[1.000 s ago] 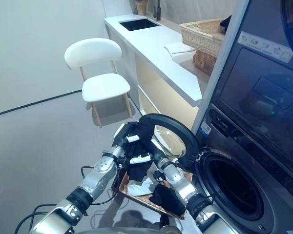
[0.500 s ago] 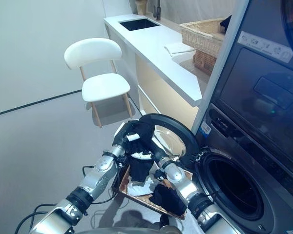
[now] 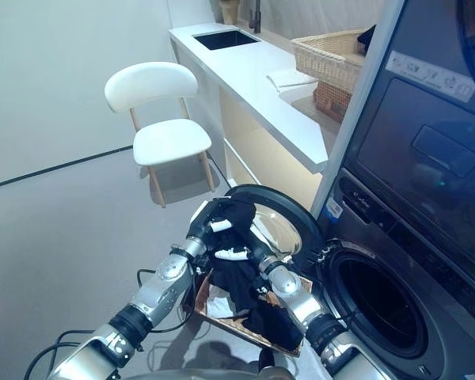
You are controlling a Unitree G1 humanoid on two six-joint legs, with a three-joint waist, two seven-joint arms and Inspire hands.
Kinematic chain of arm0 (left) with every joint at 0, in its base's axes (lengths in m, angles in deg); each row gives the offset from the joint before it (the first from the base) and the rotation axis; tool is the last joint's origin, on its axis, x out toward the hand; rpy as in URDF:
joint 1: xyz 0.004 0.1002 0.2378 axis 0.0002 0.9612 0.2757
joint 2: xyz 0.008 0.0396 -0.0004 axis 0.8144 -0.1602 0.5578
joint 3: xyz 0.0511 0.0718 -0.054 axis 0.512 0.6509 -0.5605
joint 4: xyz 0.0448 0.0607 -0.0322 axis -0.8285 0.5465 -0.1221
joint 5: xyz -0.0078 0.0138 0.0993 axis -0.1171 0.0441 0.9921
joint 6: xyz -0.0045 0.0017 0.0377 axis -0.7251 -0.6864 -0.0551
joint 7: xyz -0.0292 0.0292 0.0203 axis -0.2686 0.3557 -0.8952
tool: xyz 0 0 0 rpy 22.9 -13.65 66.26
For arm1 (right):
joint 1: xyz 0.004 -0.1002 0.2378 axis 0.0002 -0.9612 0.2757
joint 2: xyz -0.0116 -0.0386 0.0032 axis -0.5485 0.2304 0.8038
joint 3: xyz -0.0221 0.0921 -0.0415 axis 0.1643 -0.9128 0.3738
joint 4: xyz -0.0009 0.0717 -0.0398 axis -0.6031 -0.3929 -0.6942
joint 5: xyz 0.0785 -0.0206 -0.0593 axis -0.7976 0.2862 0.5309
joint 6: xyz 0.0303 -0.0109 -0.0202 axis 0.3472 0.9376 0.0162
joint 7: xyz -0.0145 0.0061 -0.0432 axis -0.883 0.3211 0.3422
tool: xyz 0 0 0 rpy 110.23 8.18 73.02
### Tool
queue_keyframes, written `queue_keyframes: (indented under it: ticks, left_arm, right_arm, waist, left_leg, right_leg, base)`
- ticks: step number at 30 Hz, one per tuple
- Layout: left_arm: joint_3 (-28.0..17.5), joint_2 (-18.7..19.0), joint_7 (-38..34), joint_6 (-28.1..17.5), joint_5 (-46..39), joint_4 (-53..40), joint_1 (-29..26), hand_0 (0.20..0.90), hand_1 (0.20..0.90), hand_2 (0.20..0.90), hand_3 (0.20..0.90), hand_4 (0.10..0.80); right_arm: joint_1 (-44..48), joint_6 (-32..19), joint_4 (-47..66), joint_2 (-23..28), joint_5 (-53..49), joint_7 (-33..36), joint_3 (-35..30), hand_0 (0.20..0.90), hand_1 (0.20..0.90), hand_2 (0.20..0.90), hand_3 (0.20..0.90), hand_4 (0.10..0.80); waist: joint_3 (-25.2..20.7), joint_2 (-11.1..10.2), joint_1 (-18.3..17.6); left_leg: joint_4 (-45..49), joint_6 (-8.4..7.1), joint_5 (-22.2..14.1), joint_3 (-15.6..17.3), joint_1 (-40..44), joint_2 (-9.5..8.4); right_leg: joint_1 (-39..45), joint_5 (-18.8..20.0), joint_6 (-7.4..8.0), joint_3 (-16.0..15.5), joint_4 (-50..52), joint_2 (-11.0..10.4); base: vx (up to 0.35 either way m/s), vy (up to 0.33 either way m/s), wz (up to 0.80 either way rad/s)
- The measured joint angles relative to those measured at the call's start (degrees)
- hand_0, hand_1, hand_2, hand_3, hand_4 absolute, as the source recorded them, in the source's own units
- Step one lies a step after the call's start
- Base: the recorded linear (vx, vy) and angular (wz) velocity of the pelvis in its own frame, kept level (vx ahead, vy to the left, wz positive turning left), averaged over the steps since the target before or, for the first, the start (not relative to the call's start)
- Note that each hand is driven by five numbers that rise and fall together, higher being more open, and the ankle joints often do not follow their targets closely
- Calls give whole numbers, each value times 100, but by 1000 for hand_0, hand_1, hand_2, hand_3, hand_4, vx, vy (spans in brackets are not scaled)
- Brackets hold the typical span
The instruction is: Pick up the clothes and place them into the washing machine
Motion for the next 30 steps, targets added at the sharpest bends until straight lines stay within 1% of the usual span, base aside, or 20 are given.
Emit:
queue_keyframes:
  ticks: [3, 4, 5, 19, 23, 30]
  left_arm:
    - [2, 1, 0, 15, -11, 0, 0, 200, 200, 200, 200, 300]
    - [2, 1, 0, 18, -11, 0, 0, 304, 304, 304, 304, 375]
    - [2, 1, 0, 18, -11, 0, 0, 900, 900, 900, 900, 800]
    - [-3, 28, -8, 27, 201, 0, 0, 900, 900, 900, 900, 800]
    - [-40, 86, -6, 27, 320, 0, 2, 900, 900, 900, 900, 800]
    - [-91, 69, -13, 27, 436, -1, 6, 900, 900, 900, 900, 800]
  right_arm:
    - [36, -4, -95, -32, -1, 0, 2, 200, 200, 200, 200, 300]
    - [36, -5, -96, -32, -1, 0, 2, 200, 200, 200, 200, 300]
    - [36, -5, -97, -32, -1, 0, 2, 200, 200, 200, 200, 300]
    - [34, -13, -293, -29, -224, -5, -35, 200, 200, 200, 200, 300]
    - [-64, -16, -306, 4, -221, -16, -238, 200, 200, 200, 200, 300]
    - [-226, -36, -305, 18, -216, -15, -520, 200, 200, 200, 200, 300]
  waist:
    - [0, 0, -2]
    - [0, 0, -2]
    - [-1, -1, -2]
    - [-2, -3, -7]
    - [0, -6, -8]
    - [5, -14, -8]
  left_leg:
    - [0, 0, 0, 0, 0, 0]
    - [0, 0, 0, 0, 0, 0]
    - [0, 0, 0, 0, 0, 0]
    - [0, 0, 0, -2, 2, -1]
    - [0, 0, 0, -2, 2, -1]
    - [0, 1, 0, -2, 1, 0]
  right_leg:
    - [1, 0, 0, -1, 0, 0]
    - [1, 0, 0, -1, 0, 0]
    - [1, 0, 0, -1, 1, 0]
    - [4, 0, 1, -2, 2, 0]
    - [4, 0, 1, -2, 2, 0]
    - [4, 0, 1, -3, 2, 1]
  base:
    - [0, 0, 0]
    - [0, 0, 0]
    - [0, 0, 0]
    - [0, 0, 0]
    - [0, 0, 0]
    - [0, 0, 0]
